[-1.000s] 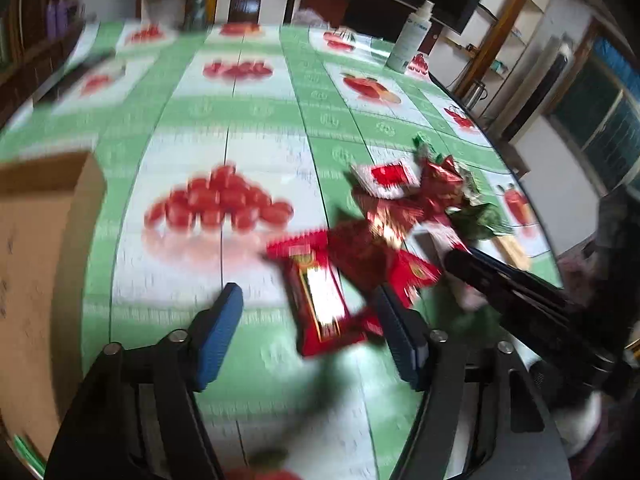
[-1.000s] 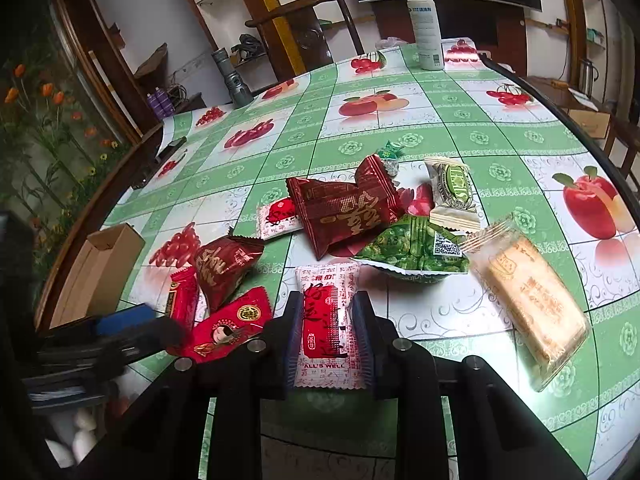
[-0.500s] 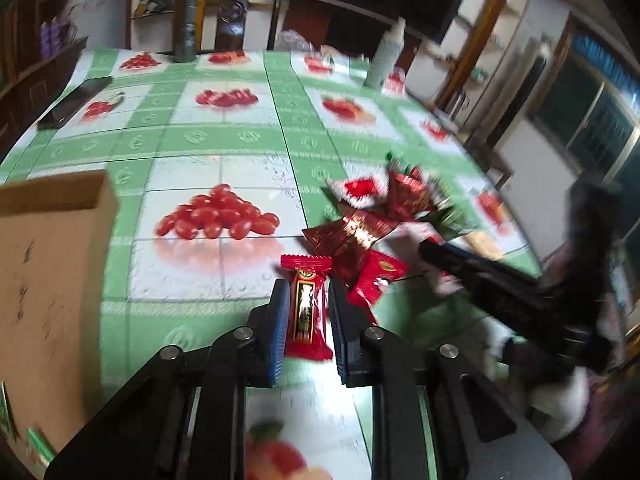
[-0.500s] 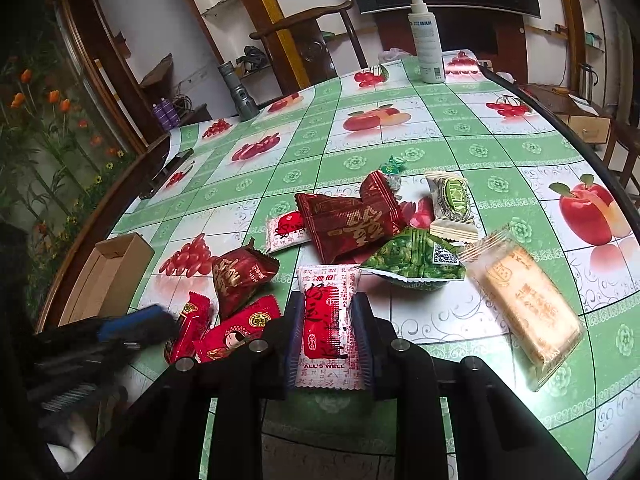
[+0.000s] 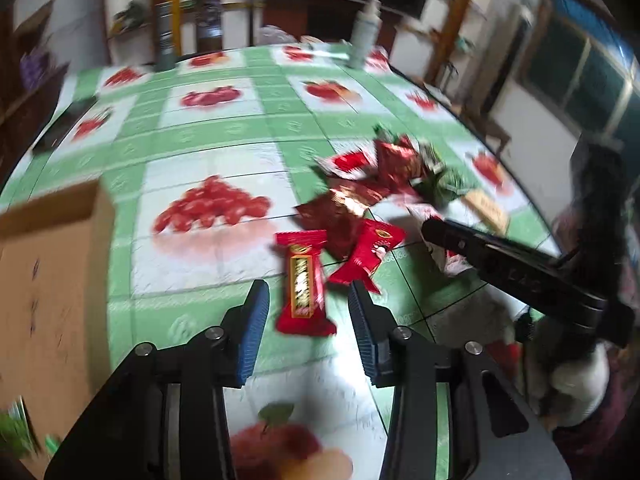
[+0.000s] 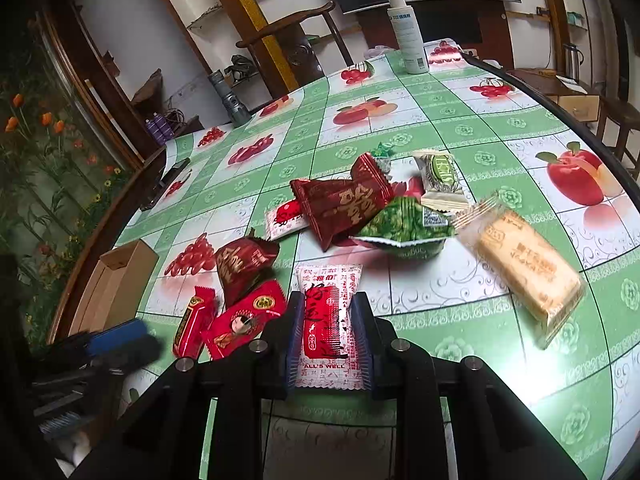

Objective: Organize snacks
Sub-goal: 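Carry the red bar packet with the left tool while the right tool carries the sachet to the box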

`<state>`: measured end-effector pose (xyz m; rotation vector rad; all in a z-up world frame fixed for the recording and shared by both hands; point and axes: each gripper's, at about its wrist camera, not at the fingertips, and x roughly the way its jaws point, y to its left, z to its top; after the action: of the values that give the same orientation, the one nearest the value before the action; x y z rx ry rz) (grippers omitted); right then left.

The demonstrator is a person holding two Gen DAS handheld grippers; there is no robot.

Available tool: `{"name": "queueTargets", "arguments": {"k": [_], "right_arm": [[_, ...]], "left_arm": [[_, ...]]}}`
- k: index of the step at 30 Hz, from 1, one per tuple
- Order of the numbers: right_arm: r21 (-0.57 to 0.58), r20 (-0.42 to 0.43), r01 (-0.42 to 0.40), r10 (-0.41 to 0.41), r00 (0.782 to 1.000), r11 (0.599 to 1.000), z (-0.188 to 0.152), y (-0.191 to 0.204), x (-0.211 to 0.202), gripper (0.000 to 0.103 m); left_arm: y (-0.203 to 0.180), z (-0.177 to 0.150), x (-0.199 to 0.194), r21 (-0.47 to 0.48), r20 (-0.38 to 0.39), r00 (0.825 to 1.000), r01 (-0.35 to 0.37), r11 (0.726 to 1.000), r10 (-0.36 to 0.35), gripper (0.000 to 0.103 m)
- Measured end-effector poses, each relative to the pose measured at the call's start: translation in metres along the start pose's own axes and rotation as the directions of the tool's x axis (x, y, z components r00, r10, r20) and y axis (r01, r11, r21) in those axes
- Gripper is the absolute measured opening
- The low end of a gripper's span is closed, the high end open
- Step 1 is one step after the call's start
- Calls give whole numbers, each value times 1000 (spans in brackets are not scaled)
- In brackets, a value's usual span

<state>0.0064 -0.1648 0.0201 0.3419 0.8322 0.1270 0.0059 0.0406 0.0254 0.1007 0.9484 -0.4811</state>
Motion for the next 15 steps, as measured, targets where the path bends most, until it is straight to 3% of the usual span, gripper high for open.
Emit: {"name": "queueTargets", "arguments": {"k": [5, 8, 15], "right_arm": [[-22, 6, 0, 0, 1000, 1000, 0, 4, 0, 26], [-36, 5, -5, 5, 1000, 999, 0, 6, 0, 26], [-44, 15, 0, 0, 1000, 999, -1, 8, -2, 25]], "left_arm": [[-9, 5, 30, 61, -48, 998, -41, 997, 44, 37], [-8, 7, 32, 70, -43, 997, -66, 995, 69, 16], [8, -1, 13, -16, -7, 1000, -13, 1000, 13, 16]]}}
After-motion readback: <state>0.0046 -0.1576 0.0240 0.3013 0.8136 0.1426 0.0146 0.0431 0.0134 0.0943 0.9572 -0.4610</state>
